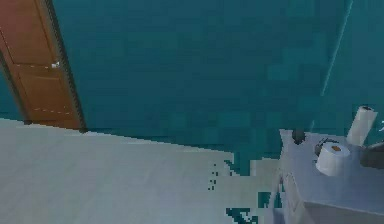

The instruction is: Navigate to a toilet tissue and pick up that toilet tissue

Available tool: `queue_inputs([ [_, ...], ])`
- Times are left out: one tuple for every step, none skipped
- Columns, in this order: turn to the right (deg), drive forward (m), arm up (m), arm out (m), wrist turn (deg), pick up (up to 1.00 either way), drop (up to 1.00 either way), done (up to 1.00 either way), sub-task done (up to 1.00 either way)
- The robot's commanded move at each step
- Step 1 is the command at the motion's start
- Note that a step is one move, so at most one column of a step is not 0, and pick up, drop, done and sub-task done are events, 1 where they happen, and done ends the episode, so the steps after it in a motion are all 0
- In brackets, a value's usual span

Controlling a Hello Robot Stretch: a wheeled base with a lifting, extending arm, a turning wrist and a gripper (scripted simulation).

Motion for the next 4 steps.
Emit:
queue_inputs([
  [-45.0, 0.0, 0.0, 0.0, 0.0, 0.0, 0.0, 0.0, 0.0],
  [45.0, 0.0, 0.0, 0.0, 0.0, 0.0, 0.0, 0.0, 0.0],
  [45.0, 0.0, 0.0, 0.0, 0.0, 0.0, 0.0, 0.0, 0.0],
  [12.0, 0.0, 0.0, 0.0, 0.0, 0.0, 0.0, 0.0, 0.0],
])
